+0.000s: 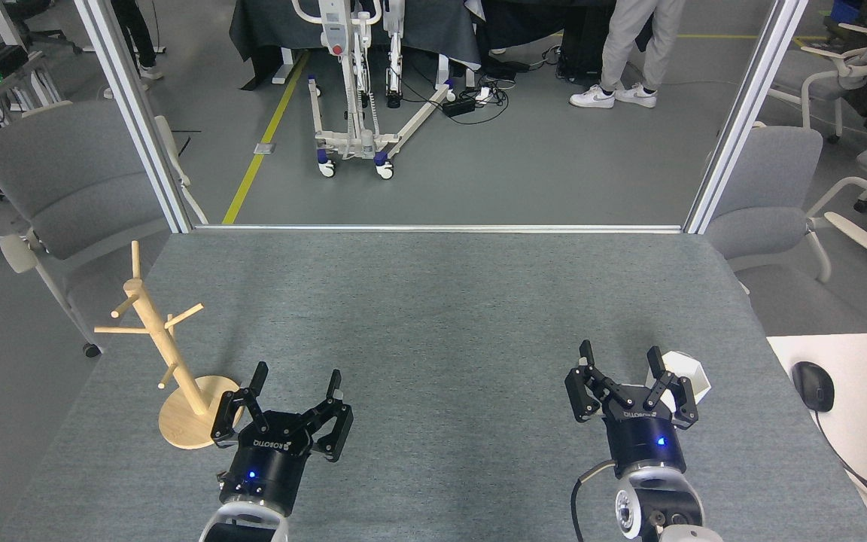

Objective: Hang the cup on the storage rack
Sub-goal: 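Move the right gripper down toward the white hexagonal cup, then close the right gripper on the white cup's rim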

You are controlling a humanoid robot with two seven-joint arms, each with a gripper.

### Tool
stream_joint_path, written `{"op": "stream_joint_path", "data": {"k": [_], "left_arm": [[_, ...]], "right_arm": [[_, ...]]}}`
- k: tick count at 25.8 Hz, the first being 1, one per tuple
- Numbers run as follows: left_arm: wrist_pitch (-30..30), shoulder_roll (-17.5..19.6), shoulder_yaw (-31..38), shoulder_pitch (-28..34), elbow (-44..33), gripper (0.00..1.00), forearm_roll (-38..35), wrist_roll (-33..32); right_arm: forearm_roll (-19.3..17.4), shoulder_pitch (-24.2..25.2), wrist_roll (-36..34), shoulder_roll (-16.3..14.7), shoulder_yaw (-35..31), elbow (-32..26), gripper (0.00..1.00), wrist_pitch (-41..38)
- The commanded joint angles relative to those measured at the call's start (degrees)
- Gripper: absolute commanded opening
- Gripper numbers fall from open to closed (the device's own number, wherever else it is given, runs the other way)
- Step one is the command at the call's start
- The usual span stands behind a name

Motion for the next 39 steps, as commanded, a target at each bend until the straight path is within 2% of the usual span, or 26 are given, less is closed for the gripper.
{"op": "stream_joint_path", "data": {"k": [1, 5, 14, 19, 24, 29, 34, 39], "left_arm": [[0.05, 0.08, 0.16, -0.21, -0.2, 0.99, 0.24, -0.01], [-0.21, 0.25, 0.16, -0.48, -0.29, 0.99, 0.15, 0.34], [-0.65, 0.78, 0.07, -0.48, -0.2, 0.99, 0.24, 0.87], [-0.92, 0.87, -0.1, -0.56, 0.15, 0.99, 0.24, 0.69], [-0.83, 0.25, -0.19, -1.09, 2.17, 0.99, 0.24, 0.69], [-0.83, 0.69, -0.1, -1.36, 3.05, 0.99, 0.24, 0.78], [-0.65, 0.25, -0.19, -1.18, 3.31, 0.99, 0.33, 0.87], [-0.65, 0.08, -0.19, -1.27, 3.84, 0.99, 0.24, 0.87]], "right_arm": [[-0.01, 0.17, 0.0, 0.08, 0.03, -0.02, 1.0, 0.02], [-0.09, 0.96, 0.09, -0.36, -1.37, 0.06, 1.0, 0.11], [-0.8, 3.69, -0.08, -4.23, -4.89, 0.68, 1.0, -0.15], [-0.88, 4.74, -0.17, -4.58, -8.14, 1.38, 1.0, 0.11], [-0.71, 6.59, -0.87, -5.46, -8.14, 3.58, 1.0, -0.06], [-0.71, 5.27, -1.49, -7.74, -8.05, 7.36, 1.0, -0.15], [-0.18, 4.13, -3.16, -7.74, -8.05, 10.79, 1.0, 0.46], [-0.09, 2.99, -3.51, -8.01, -7.97, 11.14, 1.0, 0.37]]}}
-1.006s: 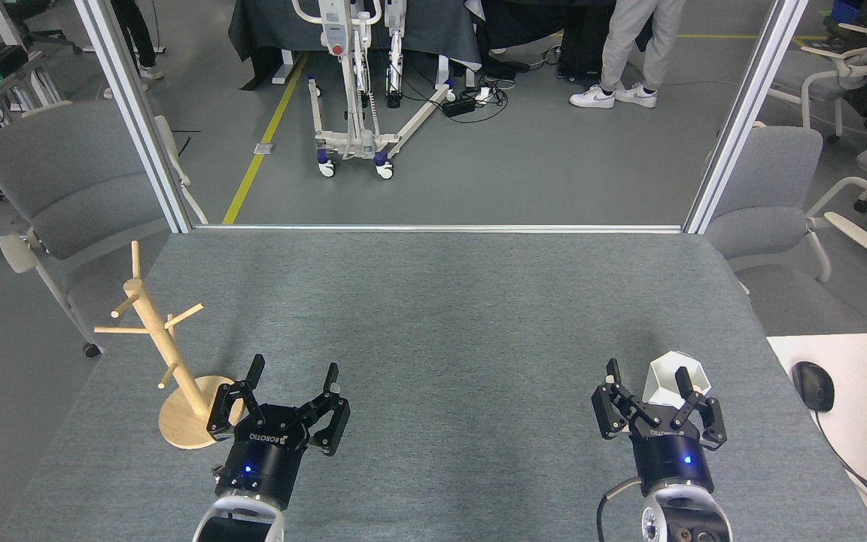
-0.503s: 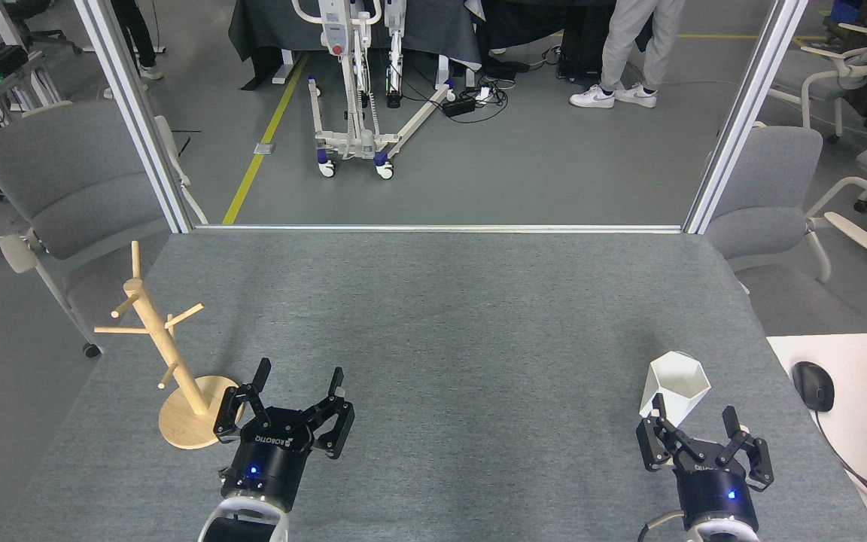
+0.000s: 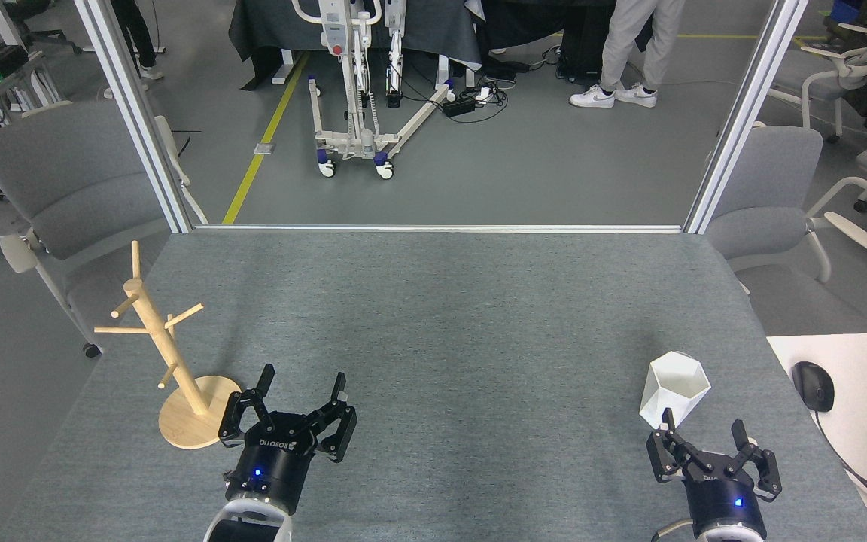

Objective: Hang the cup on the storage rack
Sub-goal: 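Close the right gripper on the white cup's rim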

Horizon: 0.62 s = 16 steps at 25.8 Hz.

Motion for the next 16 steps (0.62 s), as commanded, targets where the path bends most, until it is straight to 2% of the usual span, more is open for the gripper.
{"op": "stream_joint_path", "data": {"k": [1, 7, 16], "left_arm": [[0.12, -0.06, -0.01, -0.02, 0.07, 0.99, -0.03, 0.06], [0.03, 0.55, 0.08, -0.29, 0.33, 0.99, -0.03, 0.06], [0.2, 0.91, 0.08, -0.99, 0.15, 0.99, -0.03, -0.3]], "right_arm": [[-0.02, -0.95, -0.28, -0.42, 0.08, 0.59, 1.0, -0.09], [0.25, -3.15, -0.28, -1.65, 0.52, 5.86, 1.0, -0.36], [0.34, -4.2, -0.28, -1.57, 0.78, 7.71, 1.0, -0.18]]}}
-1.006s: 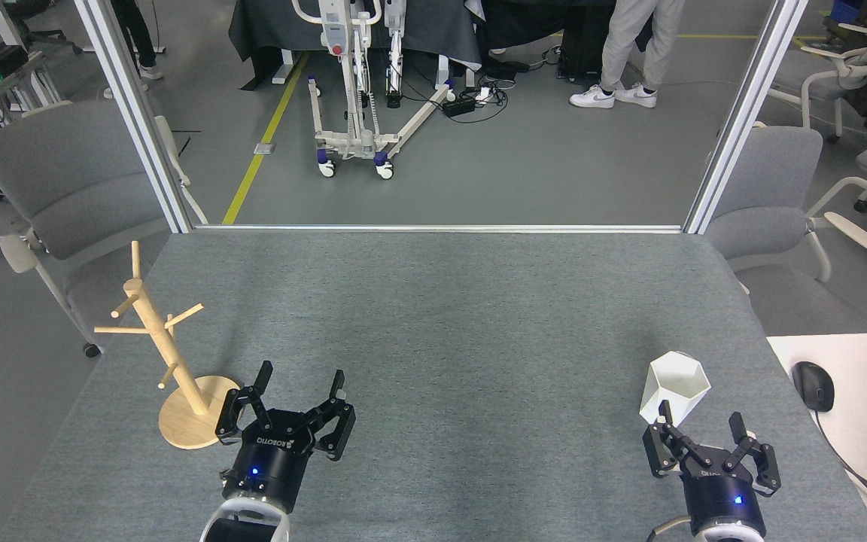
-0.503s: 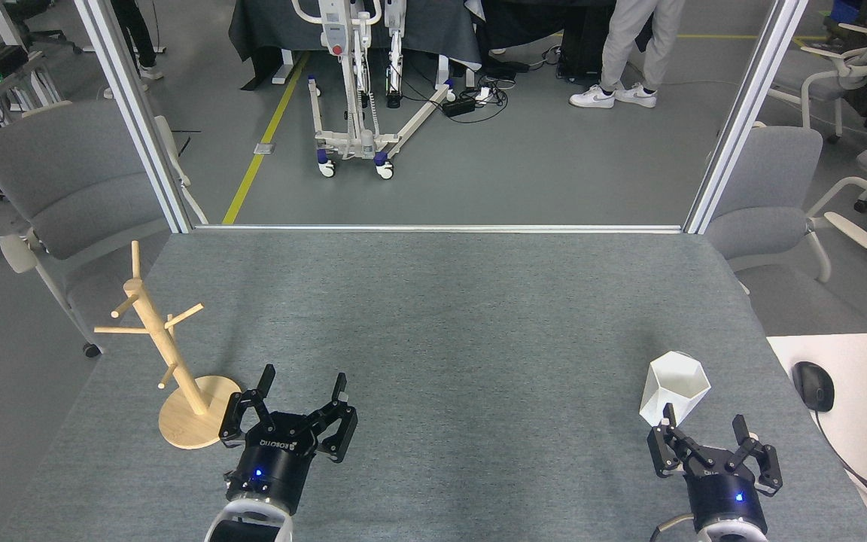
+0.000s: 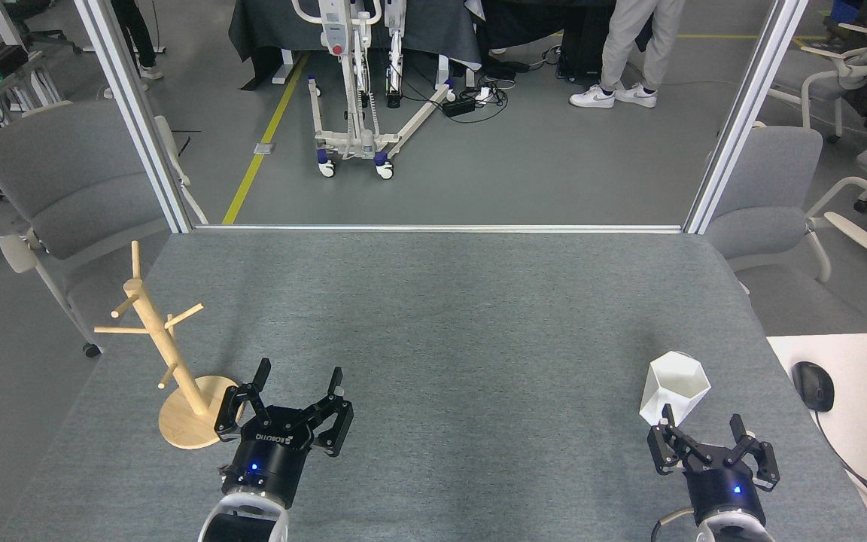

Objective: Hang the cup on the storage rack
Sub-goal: 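Close the right gripper on the white cup's rim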

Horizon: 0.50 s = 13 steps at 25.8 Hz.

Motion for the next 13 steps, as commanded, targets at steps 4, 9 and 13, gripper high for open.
{"op": "stream_joint_path", "data": {"k": [4, 9, 13], "left_arm": [[0.55, 0.03, 0.0, -0.21, -0.23, 0.99, -0.02, -0.48], [0.55, 0.12, 0.26, -0.12, 0.12, 0.99, -0.02, -0.21], [0.64, -0.23, 0.35, -0.39, 0.12, 0.99, -0.02, -0.04]], "right_arm": [[0.77, -2.47, 0.16, 0.37, 1.3, 2.79, 1.0, 0.42], [0.86, -3.7, 0.25, 0.01, 1.3, 3.5, 1.0, 0.06], [0.86, -4.76, 0.25, -0.07, 1.38, 4.73, 1.0, 0.06]]}}
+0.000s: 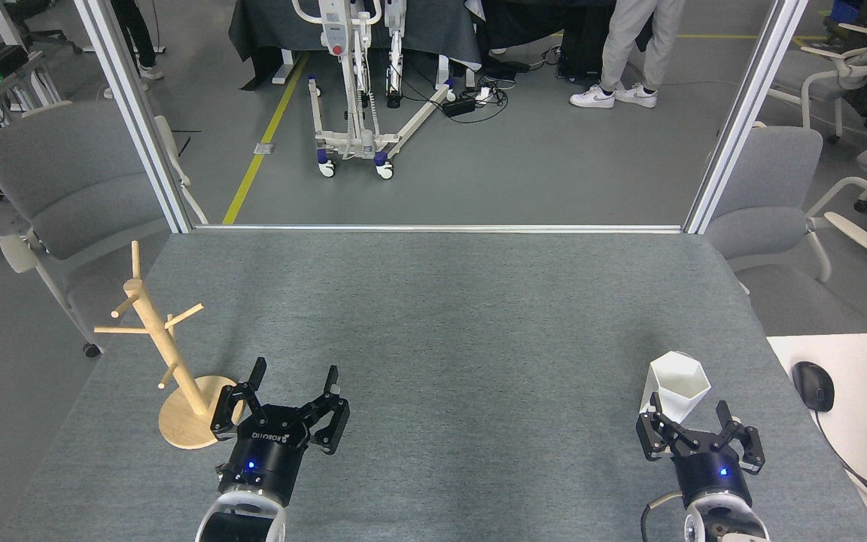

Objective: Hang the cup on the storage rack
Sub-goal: 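Close the right gripper on the white cup's rim, then lift the white cup with the right gripper and raise it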

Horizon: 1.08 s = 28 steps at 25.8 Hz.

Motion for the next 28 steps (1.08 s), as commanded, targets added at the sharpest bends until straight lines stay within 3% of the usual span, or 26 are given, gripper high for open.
{"op": "stream_joint_path", "data": {"k": [1, 28], "left_arm": [[0.01, -0.41, 0.03, -0.12, 0.05, 0.99, 0.0, 0.19], [0.01, -0.14, -0.05, 0.41, 1.81, 0.99, 0.0, 0.1]], "right_arm": [[0.02, -0.88, 0.02, -0.14, 0.07, 0.63, 1.0, -0.05], [0.02, -3.52, 0.02, -0.32, 0.07, 4.85, 1.0, 0.12]]}}
